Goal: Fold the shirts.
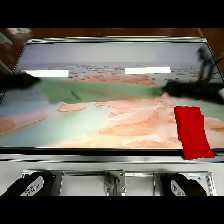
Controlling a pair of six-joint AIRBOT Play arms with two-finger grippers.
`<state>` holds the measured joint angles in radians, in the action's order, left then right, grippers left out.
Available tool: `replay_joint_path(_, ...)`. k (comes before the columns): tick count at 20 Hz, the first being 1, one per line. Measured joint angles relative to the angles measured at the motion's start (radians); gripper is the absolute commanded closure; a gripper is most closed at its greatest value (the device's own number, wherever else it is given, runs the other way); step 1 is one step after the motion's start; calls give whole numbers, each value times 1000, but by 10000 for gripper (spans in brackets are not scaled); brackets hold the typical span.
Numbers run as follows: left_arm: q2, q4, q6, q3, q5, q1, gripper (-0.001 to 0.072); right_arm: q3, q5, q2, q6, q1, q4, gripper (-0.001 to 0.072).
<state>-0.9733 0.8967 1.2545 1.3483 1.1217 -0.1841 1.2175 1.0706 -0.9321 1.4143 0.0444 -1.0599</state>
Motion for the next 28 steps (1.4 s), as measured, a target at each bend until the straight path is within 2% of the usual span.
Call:
replay_joint_path(4, 126, 44, 76, 407, -97, 0, 674, 406, -33, 109, 31, 0, -69, 654)
replay_joint_path(7, 194, 72, 120, 558, -117, 0, 674, 599, -2, 139, 87, 0, -89, 654)
replay_joint_path(9, 225, 121, 141, 602, -81, 0, 674, 661, 64, 145, 113, 0, -92, 654)
replay_joint_path(15, 251, 360, 196, 539, 175, 1, 674, 718, 406, 90, 222, 0, -145, 654)
replay_joint_path(18, 247, 416, 201, 388, 214, 1, 674, 678, 576, 1, 261, -1, -171, 654)
replay_joint_path(20, 227, 435, 202, 267, 200, 1, 674, 610, 616, -76, 268, -1, -179, 654)
replay_joint_path(23, 165, 449, 204, 93, 122, 1, 674, 480, 554, -208, 254, -1, -190, 654)
replay_joint_path(28, -34, 451, 205, -53, -67, 1, 673, 380, 228, -473, 254, -1, -167, 654)
